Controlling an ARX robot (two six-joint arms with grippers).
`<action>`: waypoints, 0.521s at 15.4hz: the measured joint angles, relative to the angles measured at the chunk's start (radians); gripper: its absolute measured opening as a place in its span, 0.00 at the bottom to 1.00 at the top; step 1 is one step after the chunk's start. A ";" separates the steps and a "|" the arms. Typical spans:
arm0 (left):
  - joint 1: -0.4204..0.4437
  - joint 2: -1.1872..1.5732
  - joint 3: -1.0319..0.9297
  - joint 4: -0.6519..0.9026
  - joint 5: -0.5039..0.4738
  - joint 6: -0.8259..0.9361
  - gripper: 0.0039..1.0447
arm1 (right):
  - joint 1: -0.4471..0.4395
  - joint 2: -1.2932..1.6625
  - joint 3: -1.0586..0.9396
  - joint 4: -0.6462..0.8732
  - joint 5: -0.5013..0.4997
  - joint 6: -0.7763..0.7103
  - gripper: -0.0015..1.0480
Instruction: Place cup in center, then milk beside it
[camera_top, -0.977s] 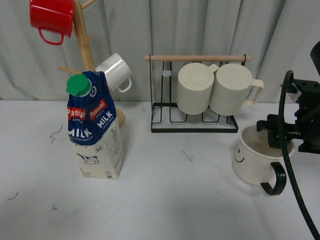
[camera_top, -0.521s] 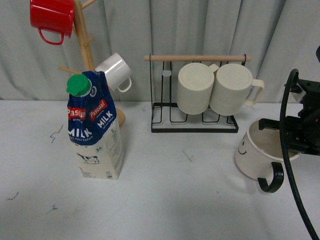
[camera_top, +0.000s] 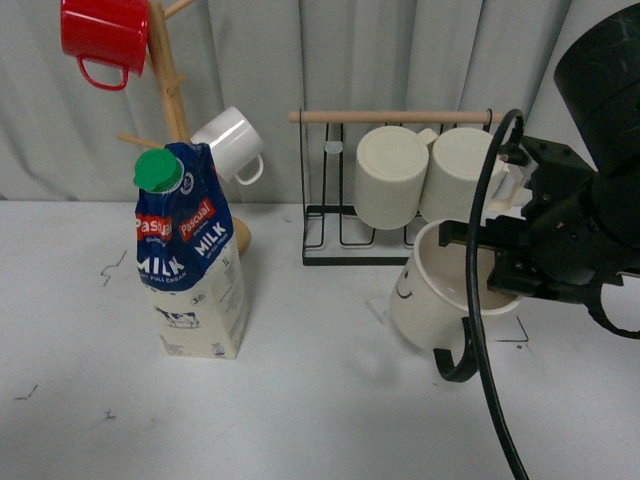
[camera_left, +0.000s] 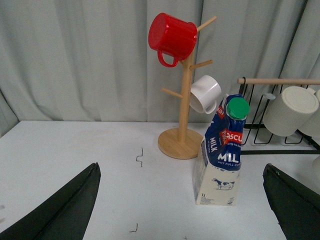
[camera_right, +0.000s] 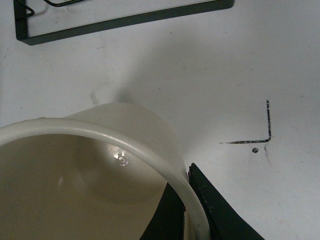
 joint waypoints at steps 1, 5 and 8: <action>0.000 0.000 0.000 0.000 0.000 0.000 0.94 | 0.016 0.008 0.011 -0.001 0.004 0.011 0.03; 0.000 0.000 0.000 0.000 0.000 0.000 0.94 | 0.056 0.066 0.043 -0.014 0.023 0.037 0.03; 0.000 0.000 0.000 0.000 0.000 0.000 0.94 | 0.076 0.092 0.067 -0.021 0.032 0.051 0.03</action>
